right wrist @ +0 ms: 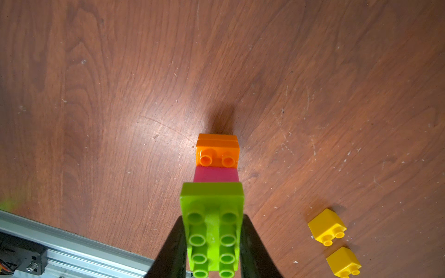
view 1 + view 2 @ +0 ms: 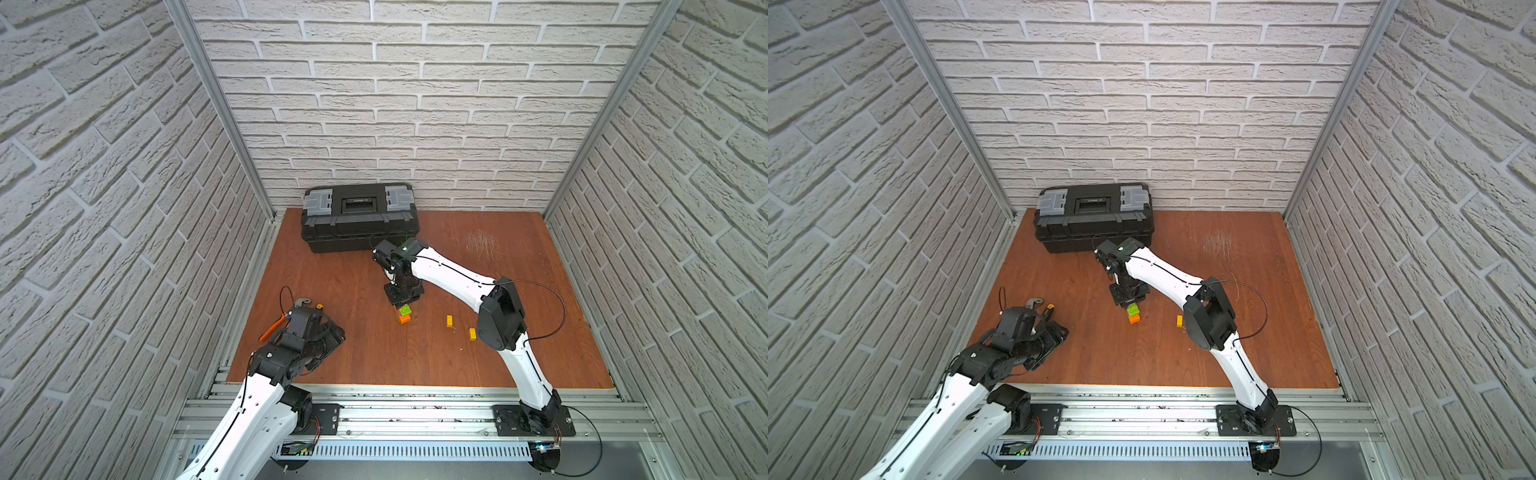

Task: Assemble a carrot with lego
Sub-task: Assemble the lego brick with the lego brick.

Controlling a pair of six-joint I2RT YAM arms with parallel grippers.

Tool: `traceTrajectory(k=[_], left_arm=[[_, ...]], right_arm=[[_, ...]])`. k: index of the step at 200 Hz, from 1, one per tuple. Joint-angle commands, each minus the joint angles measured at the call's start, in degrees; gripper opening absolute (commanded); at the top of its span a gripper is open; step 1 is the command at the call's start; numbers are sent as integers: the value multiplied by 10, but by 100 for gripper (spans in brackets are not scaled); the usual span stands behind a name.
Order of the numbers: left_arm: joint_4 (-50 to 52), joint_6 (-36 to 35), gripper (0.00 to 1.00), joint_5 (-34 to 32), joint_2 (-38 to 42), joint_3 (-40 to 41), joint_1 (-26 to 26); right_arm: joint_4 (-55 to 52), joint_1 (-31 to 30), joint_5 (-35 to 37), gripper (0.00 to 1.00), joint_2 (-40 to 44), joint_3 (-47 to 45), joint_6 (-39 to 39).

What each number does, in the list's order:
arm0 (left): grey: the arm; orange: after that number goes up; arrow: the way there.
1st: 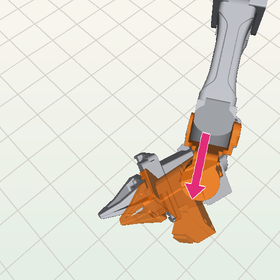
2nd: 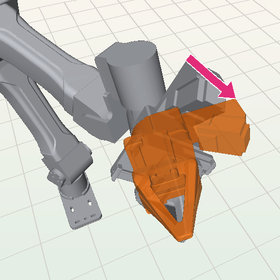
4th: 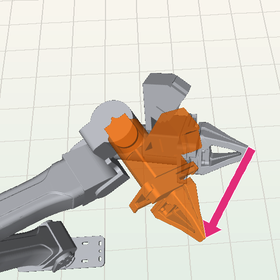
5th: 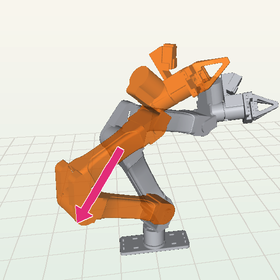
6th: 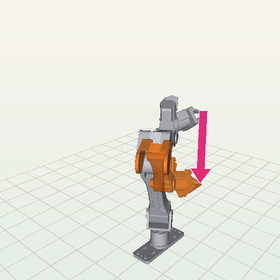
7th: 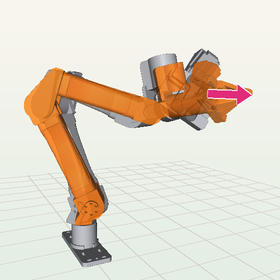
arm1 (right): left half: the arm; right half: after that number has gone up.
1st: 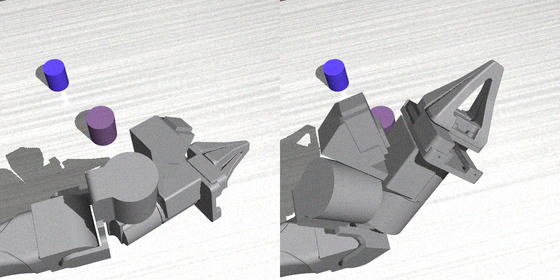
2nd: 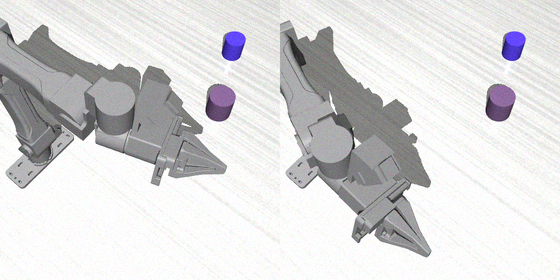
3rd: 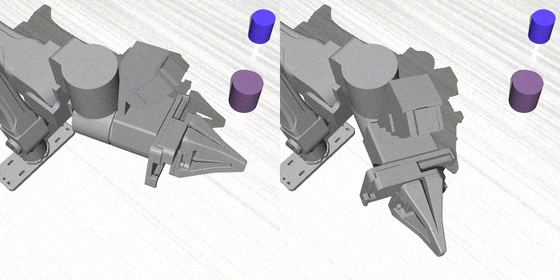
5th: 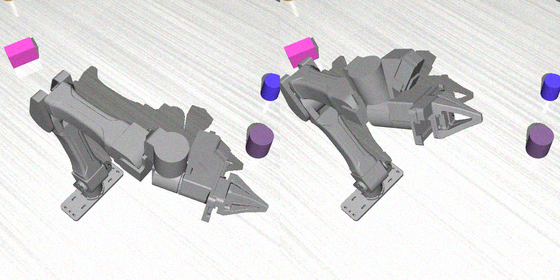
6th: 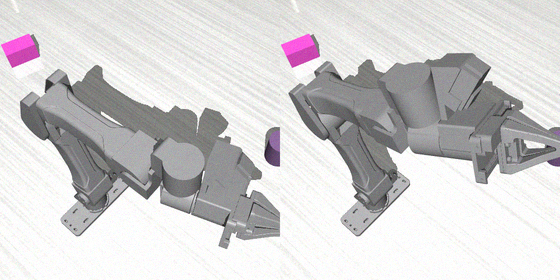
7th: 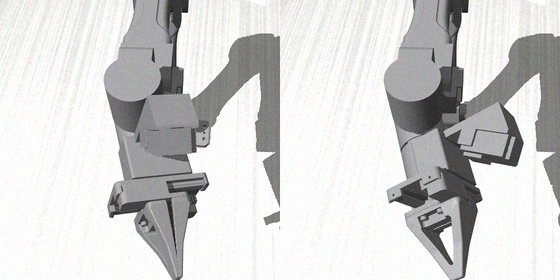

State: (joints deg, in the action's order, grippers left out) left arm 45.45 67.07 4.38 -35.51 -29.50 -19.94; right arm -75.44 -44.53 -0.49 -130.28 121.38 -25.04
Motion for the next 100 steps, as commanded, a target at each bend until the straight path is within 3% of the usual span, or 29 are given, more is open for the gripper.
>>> traceTrajectory(k=[1,100], left_arm=[[-6,0,80,3,4,10,3],[-6,0,80,4,8,15,2]], right_arm=[[-2,-6,1,13,-13,-6,-5],[3,-6,1,12,-20,-12,-9]])
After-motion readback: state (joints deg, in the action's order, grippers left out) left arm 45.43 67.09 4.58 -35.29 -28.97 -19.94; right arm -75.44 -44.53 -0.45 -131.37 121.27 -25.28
